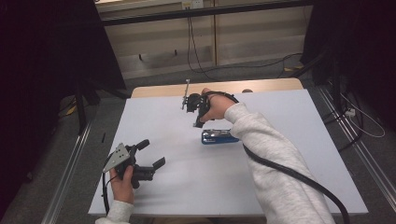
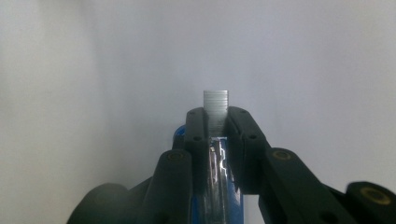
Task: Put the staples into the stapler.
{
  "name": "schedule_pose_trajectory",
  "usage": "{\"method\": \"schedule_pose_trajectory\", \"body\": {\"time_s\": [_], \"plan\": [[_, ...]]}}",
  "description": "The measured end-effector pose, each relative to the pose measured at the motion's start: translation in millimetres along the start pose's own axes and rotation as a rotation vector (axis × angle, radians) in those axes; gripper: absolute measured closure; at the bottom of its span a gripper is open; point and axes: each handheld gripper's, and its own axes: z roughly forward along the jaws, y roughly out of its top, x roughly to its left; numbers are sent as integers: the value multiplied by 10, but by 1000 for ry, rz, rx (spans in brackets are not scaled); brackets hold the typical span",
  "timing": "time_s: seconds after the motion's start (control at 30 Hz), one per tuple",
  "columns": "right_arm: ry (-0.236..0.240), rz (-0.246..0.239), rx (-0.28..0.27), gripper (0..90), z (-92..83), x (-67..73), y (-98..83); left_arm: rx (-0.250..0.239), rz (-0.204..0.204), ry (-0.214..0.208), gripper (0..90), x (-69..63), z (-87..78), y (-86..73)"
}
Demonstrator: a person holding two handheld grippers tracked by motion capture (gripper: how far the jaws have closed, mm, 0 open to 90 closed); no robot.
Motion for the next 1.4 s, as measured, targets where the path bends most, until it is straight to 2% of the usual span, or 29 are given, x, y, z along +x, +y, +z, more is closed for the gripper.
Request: {"method": "schedule_pose_trajectory", "body": {"time_s": [0.07,0.13,1.2,1.3,1.33,1.4], "plan": [[2,-10,-6,790,-1,-10,-13,-2,-1,1,23,2,3,-1],[2,6,-4,790,-6,-4,-30,1,0,1,23,3,5,-1],[-8,6,11,790,-62,-52,-225,0,5,1,23,2,11,-4],[-2,14,21,790,-73,-47,-242,11,19,11,23,8,3,-3],[-5,3,9,790,-69,-52,-247,9,9,-12,23,6,13,-4],[-7,5,8,790,-70,-50,-252,8,12,-2,23,5,11,-4]]}}
